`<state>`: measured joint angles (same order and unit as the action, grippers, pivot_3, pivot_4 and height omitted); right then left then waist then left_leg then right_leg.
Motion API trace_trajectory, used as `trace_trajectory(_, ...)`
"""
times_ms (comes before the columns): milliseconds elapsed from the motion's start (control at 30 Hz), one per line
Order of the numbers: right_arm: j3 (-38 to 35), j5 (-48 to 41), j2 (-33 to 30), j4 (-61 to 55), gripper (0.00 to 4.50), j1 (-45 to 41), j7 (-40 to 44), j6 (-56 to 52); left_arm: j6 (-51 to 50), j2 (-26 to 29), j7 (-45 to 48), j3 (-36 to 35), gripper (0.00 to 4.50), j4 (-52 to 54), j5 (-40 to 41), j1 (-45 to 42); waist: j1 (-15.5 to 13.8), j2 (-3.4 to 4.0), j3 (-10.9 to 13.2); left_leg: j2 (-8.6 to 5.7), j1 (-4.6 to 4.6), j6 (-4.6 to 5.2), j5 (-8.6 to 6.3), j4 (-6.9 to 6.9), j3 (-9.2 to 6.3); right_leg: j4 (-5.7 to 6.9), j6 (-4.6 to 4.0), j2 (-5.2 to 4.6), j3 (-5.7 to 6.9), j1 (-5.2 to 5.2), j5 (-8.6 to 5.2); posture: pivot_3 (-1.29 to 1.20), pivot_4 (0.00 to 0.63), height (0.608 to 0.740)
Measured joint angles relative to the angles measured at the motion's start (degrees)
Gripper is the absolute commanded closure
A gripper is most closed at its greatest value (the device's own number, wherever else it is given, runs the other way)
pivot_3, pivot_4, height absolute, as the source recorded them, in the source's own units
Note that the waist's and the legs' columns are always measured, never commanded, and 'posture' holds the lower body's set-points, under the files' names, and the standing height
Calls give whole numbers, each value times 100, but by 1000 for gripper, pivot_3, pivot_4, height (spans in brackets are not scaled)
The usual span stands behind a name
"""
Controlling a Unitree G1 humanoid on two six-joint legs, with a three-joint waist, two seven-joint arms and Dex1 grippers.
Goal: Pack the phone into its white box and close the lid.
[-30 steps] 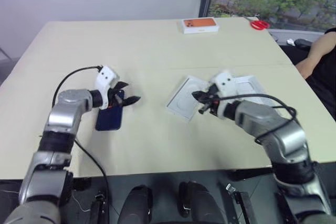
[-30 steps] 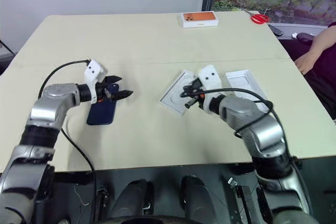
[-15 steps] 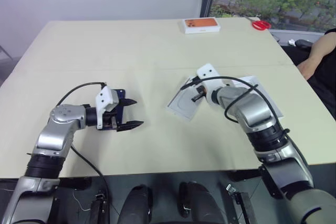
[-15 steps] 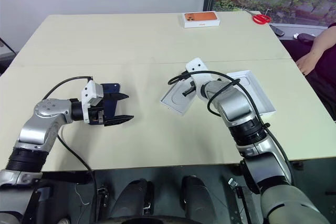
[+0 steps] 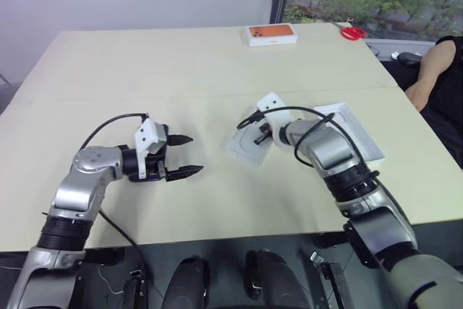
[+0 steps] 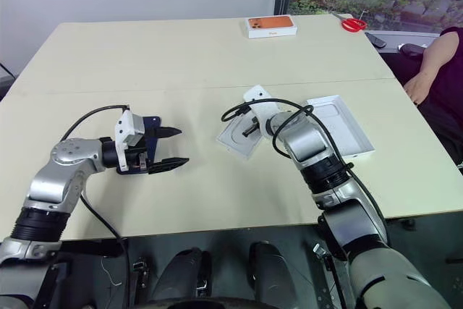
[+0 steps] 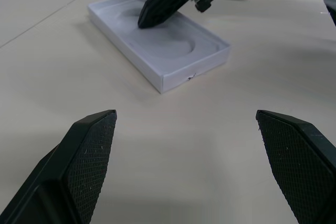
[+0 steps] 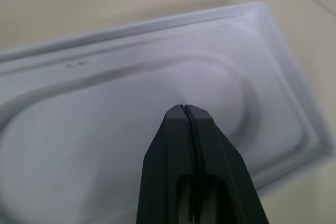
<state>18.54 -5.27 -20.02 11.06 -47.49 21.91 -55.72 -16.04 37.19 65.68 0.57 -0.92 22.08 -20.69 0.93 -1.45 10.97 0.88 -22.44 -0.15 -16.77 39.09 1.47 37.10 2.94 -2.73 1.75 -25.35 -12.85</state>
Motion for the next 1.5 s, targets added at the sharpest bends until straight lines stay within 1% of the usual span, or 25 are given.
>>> trace_trajectory(367,-72,178,348,373,4469,-143,233,280,-100,-43,-91,1,0,159,104,72,9,1,0,2,2,0,0,-1,-1,1,0,0,0,0,0,0,150,740)
trace_trajectory(467,-30,239,234,173,4469,-88,350,256,-104,-42,-115,0,0,168,112,73,5,4,2,1,0,0,0,-1,-1,0,0,-2,0,-1,0,0,150,740)
trace_trajectory(633,294,271,-562,-1270,4469,447,998,189,-111,53,-285,-299,0,99,147,93,-16,5,3,0,-3,1,0,-2,-3,-2,0,-2,2,-2,0,0,150,740)
trace_trajectory(733,432,222,-802,-1773,4469,651,1334,100,-115,114,-350,-463,0,50,192,94,5,6,3,2,1,1,0,-2,-2,-2,0,3,2,-2,-1,0,150,740)
trace_trajectory(833,786,182,-1038,-2211,4469,868,1717,149,-111,196,-374,-490,0,-86,192,110,5,6,3,3,1,1,-1,-3,-4,-2,0,6,3,-2,-1,0,150,740)
trace_trajectory(1000,921,361,-1028,-2206,4469,891,1770,382,-99,226,-421,-575,0,-137,188,122,-8,4,2,3,1,1,0,-2,-3,-2,0,5,3,-1,-1,0,150,740)
trace_trajectory(1167,906,392,-1028,-2204,4469,890,1839,486,-101,234,-486,-606,0,-118,193,222,-5,5,3,3,1,1,0,-2,-3,-3,0,4,2,-2,-1,0,150,740)
trace_trajectory(1267,696,271,-1028,-2265,3686,890,1920,449,-105,239,-501,-619,0,-114,197,298,-16,5,3,3,0,1,0,-2,-3,-3,0,3,2,-2,-1,0,150,740)
trace_trajectory(1300,619,225,-1028,-2327,3284,890,1947,404,-108,249,-505,-634,0,-113,201,304,-18,5,3,3,0,1,0,-2,-3,-3,0,2,2,-2,-1,0,150,740)
trace_trajectory(1400,438,51,-1036,-2699,1654,901,2032,258,-117,292,-545,-695,0,-57,225,314,-19,6,3,3,-1,1,-1,-3,-4,-5,0,0,2,-2,-1,0,150,740)
trace_trajectory(1500,306,-130,-1031,-3151,1654,997,2072,188,-188,291,-685,-794,0,-27,238,330,-21,6,3,3,-1,1,-1,-3,-5,-5,0,-3,3,-2,-1,0,150,740)
